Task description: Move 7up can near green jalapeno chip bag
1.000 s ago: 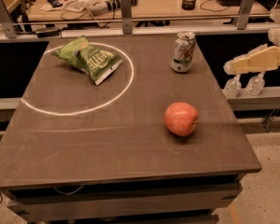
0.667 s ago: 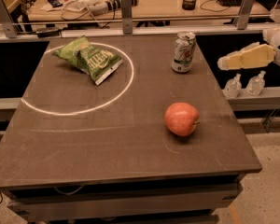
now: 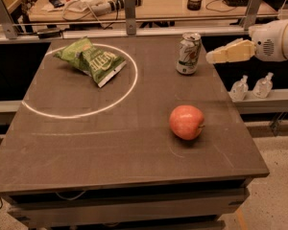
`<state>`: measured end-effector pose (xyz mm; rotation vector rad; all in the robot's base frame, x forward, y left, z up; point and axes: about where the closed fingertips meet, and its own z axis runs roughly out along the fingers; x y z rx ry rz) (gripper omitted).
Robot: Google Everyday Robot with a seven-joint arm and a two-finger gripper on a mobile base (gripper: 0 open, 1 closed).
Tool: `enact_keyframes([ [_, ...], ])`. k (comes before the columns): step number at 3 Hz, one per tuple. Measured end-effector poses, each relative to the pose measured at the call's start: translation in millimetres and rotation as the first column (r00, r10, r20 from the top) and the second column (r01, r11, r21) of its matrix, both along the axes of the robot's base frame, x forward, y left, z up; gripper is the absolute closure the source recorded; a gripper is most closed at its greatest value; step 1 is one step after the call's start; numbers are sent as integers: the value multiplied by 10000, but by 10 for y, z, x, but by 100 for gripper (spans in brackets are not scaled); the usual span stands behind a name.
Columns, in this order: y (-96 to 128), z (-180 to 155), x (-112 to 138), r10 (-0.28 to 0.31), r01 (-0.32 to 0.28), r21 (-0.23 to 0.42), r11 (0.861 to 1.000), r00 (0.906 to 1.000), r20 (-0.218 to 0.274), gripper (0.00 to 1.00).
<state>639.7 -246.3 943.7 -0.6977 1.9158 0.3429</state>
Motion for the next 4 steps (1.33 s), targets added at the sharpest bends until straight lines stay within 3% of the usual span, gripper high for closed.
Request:
enact_keyframes([
  [2,312,-309,277,985,-992,-32,9951,9912,-881,0],
  [3,472,-445,415,1472,-1481,-6,9890,9833,-1068,0],
  [4,671,-527,584,2124,-2121,134,9772,9727,-936,0],
])
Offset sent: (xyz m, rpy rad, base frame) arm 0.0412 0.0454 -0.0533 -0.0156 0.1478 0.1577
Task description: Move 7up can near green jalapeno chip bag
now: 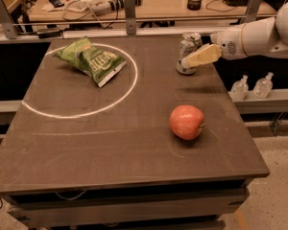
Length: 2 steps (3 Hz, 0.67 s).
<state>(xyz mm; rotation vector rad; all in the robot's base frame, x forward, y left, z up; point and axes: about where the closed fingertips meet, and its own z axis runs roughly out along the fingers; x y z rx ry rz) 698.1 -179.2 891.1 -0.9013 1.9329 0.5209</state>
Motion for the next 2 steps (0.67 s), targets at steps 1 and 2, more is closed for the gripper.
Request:
enact_keyframes([
  [1,132,-62,127,436,-437,69,9990,9990,88,0],
  [2,149,-134,178,547,-547,-18,9985,9985,72,17],
])
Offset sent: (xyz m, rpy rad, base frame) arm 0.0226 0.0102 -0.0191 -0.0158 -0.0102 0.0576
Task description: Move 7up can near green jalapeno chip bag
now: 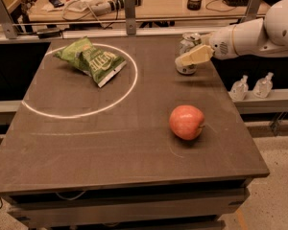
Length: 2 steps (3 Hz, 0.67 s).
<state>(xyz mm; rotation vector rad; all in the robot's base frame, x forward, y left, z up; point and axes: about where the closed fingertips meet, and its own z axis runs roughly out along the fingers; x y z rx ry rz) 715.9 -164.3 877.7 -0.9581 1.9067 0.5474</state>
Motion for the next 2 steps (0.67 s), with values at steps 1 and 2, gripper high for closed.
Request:
enact_keyframes([
  [1,-24,-32,6,1,-1,-75,10000,10000,31,41],
  [2,-31,1,3,57,-55,-107,9999,9999,161,64],
])
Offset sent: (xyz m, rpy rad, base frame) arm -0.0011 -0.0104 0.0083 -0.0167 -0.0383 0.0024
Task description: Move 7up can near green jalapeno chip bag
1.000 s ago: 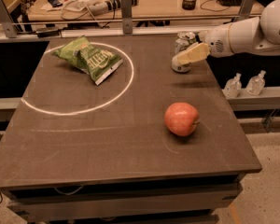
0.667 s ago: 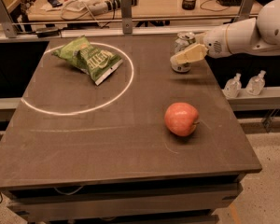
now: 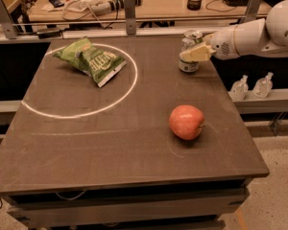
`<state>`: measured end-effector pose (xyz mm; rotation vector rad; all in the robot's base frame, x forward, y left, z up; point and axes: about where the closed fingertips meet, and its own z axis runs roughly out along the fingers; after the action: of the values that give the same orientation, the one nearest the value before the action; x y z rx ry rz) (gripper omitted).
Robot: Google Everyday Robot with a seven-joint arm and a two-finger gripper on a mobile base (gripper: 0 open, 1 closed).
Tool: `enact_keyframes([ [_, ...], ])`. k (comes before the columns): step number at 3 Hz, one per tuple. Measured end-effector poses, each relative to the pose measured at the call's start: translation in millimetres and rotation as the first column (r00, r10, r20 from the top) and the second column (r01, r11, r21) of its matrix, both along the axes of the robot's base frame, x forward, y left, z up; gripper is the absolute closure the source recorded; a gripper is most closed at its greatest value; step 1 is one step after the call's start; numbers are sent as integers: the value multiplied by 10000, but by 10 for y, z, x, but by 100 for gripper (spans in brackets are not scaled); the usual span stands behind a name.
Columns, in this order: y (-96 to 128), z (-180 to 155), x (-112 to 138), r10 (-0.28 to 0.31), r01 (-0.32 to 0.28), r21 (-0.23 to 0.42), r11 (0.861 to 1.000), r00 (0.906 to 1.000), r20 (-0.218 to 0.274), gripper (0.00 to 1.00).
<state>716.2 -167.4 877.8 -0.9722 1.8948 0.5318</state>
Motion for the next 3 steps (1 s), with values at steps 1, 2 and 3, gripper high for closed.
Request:
enact_keyframes([
  [1,184,96,0,291,-291,9,9996,9995,136,87],
  [2,525,171,-19,1151,-1151,21,9934,9932,152,100],
  [3,939,176,-63,2183,-2183,25,9759,9759,15,100],
])
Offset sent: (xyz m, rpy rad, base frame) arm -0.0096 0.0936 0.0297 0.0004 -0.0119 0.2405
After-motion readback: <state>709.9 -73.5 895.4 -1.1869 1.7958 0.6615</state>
